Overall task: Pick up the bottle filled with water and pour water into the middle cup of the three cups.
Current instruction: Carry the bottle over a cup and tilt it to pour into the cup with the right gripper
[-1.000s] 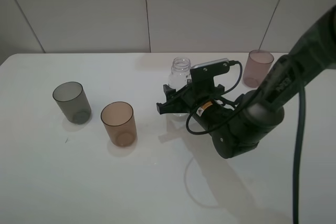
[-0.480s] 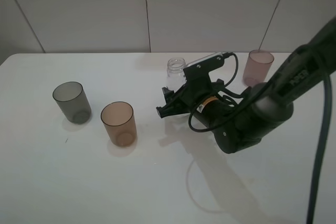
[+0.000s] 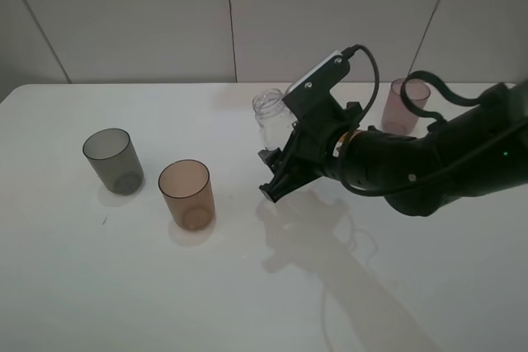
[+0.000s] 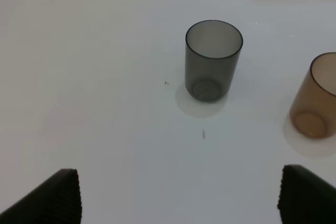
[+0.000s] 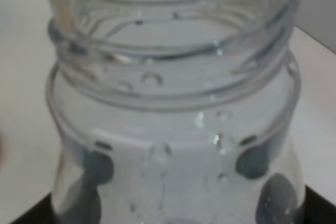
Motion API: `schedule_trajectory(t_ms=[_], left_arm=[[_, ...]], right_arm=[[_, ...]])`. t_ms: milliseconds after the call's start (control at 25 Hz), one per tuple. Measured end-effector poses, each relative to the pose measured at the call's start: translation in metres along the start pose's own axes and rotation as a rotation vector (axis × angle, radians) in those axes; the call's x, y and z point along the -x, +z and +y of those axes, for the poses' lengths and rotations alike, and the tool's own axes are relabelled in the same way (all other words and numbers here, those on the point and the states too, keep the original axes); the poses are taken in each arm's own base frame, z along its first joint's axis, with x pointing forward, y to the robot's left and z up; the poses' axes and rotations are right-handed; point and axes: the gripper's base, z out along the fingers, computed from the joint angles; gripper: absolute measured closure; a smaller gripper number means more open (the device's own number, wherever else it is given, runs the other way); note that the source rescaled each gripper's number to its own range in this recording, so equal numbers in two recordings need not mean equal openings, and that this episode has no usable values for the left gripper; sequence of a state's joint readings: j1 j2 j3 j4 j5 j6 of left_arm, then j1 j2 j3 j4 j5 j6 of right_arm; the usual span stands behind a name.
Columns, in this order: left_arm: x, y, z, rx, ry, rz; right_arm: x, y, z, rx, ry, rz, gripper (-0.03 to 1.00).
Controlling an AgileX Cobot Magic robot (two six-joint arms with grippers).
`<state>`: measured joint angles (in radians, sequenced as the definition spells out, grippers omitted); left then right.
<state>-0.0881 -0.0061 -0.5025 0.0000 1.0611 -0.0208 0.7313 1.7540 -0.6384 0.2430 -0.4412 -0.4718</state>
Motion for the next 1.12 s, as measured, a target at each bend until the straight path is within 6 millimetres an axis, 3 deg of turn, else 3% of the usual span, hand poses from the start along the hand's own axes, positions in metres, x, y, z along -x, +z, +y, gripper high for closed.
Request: schedule_trajectory(t_ms=[240, 520, 840, 1120], left_arm=[[0.0, 0.0, 0.0, 0.0, 0.0, 0.0], [0.0, 0.0, 0.0, 0.0, 0.0, 0.0], [0.0, 0.0, 0.0, 0.0, 0.0, 0.0], [0.0, 0.0, 0.0, 0.0, 0.0, 0.0]], right_arm=[[0.01, -0.019, 0.002, 0.081, -0.118, 0.028, 0.92], [0.014, -0.02, 0.005, 0.13, -0.293, 0.001, 0.92], [0.043, -0.01, 0.002, 0.169, -0.579, -0.025, 0.92], [0.047, 0.012, 0.003, 0.194, -0.732, 0.016, 0.92]])
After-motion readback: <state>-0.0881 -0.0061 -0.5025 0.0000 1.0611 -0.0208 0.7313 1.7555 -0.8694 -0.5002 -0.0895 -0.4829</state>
